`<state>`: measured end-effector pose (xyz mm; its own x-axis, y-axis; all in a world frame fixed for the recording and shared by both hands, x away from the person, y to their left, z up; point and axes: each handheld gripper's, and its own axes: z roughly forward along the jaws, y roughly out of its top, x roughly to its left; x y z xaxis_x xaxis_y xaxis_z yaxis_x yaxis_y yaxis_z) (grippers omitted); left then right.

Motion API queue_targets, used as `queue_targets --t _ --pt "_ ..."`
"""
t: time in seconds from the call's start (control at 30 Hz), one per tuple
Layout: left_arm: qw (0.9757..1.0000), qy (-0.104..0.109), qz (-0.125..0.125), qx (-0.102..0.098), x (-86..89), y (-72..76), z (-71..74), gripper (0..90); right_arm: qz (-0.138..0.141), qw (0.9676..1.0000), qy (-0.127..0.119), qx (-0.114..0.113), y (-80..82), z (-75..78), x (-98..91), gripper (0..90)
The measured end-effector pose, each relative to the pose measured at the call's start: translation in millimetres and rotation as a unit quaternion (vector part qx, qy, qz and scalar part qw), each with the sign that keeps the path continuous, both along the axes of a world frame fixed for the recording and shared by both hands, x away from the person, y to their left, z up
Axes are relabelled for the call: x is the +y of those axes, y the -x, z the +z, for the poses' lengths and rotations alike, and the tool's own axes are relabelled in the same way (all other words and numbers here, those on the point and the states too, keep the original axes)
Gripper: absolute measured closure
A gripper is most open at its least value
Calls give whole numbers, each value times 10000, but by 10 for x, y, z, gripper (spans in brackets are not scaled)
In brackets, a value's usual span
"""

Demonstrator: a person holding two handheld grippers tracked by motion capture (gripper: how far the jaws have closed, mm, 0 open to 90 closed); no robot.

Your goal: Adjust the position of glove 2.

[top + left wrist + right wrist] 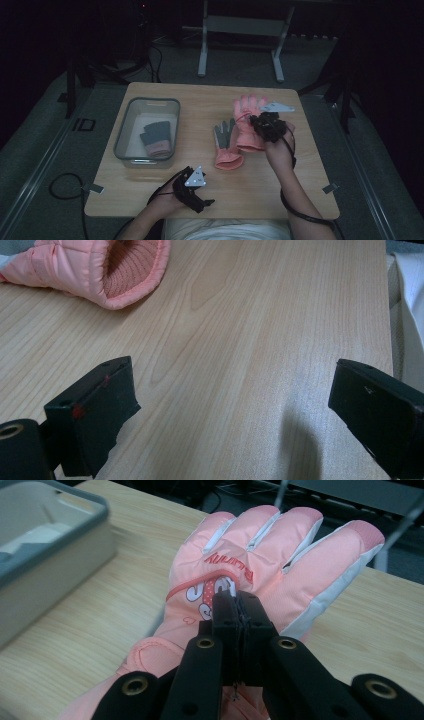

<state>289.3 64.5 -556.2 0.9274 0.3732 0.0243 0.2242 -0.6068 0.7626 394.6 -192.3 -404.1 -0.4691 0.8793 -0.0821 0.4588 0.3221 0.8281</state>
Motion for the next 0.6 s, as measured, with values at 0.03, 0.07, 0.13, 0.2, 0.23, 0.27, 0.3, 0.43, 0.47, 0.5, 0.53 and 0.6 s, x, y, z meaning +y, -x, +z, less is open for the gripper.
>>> queue_targets --t 0.03,0.07,0.13,0.2,0.23,0.27,0.3,0.43,0.47,0.5,0.53,0.6 --pt "10000 -6 -4 2 1 0 1 47 47 10000 4 20 6 -1 70 882" --pt "10000 -9 -3 0 0 1 0 47 87 10000 -15 44 13 -6 134 882" --pt "10000 -8 -1 -1 1 2 0 46 164 9998 32 84 30 -35 264 882" --pt "10000 -15 -4 0 1 2 0 46 199 9997 98 124 40 -93 374 882" --pt "10000 -16 -3 0 1 2 0 46 228 9995 146 165 38 -129 419 882" --pt "10000 -10 -6 1 1 3 0 47 216 9994 145 213 35 -167 455 882" --pt "10000 -21 -11 -5 1 3 1 46 221 9993 184 235 29 -207 485 882" --pt "10000 -32 -2 -8 -1 2 0 46 210 9985 225 448 -33 -404 562 881" --pt "10000 -21 0 6 -1 2 -1 47 195 9984 226 485 -49 -440 569 881" --pt "10000 -23 0 4 0 1 -1 47 183 9980 264 543 -71 -484 578 881" --pt "10000 -20 3 3 0 0 -2 46 145 9977 299 590 -91 -526 586 881" --pt "10000 -37 12 8 -2 0 -2 46 88 9971 313 694 -124 -603 594 880"
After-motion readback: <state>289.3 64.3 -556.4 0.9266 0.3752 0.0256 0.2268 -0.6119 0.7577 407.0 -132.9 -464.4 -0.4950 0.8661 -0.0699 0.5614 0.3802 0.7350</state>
